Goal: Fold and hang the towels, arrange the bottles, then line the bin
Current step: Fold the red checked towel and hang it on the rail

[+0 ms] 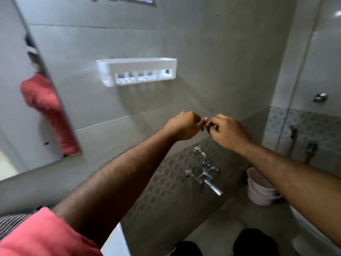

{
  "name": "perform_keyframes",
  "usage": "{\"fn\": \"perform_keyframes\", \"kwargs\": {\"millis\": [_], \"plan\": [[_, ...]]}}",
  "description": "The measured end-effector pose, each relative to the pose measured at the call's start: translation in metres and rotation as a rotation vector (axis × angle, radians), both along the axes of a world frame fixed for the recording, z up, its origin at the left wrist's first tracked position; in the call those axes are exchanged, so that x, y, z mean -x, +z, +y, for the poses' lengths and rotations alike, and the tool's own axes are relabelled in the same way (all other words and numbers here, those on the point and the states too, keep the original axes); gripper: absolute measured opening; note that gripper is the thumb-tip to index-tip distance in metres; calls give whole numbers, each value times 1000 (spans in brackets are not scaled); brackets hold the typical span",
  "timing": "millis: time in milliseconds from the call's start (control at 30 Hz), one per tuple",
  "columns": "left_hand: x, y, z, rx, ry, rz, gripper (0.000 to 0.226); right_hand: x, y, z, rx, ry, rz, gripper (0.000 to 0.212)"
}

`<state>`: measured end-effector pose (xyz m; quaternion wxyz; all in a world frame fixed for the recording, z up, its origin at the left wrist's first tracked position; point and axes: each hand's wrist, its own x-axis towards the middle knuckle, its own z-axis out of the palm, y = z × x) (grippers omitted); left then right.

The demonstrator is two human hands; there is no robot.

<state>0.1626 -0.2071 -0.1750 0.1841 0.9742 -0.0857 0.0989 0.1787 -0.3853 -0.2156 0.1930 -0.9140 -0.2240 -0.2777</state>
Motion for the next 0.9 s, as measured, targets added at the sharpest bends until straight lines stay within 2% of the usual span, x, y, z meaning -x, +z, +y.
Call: {"fn": "perform_keyframes", "kwargs": {"millis": [133, 333, 467, 700, 800, 900], "plan": [[45, -10, 39, 16, 75, 48, 57, 14, -5, 52, 10, 119, 119, 21], [124, -32, 88, -24, 321, 105, 41, 44, -27, 117, 34, 385, 219, 28], [178, -65, 117, -42, 519, 200, 39, 67, -59, 150, 30, 550, 310, 34], [281, -116, 180, -83, 855, 267, 39, 111, -107, 214, 64, 772, 432, 21], [314, -137, 225, 27, 1032, 224, 45, 133, -121, 248, 144, 792, 455, 21], [338, -158, 265, 189, 1154, 202, 42, 150, -133, 282, 187, 835, 505, 32]]}}
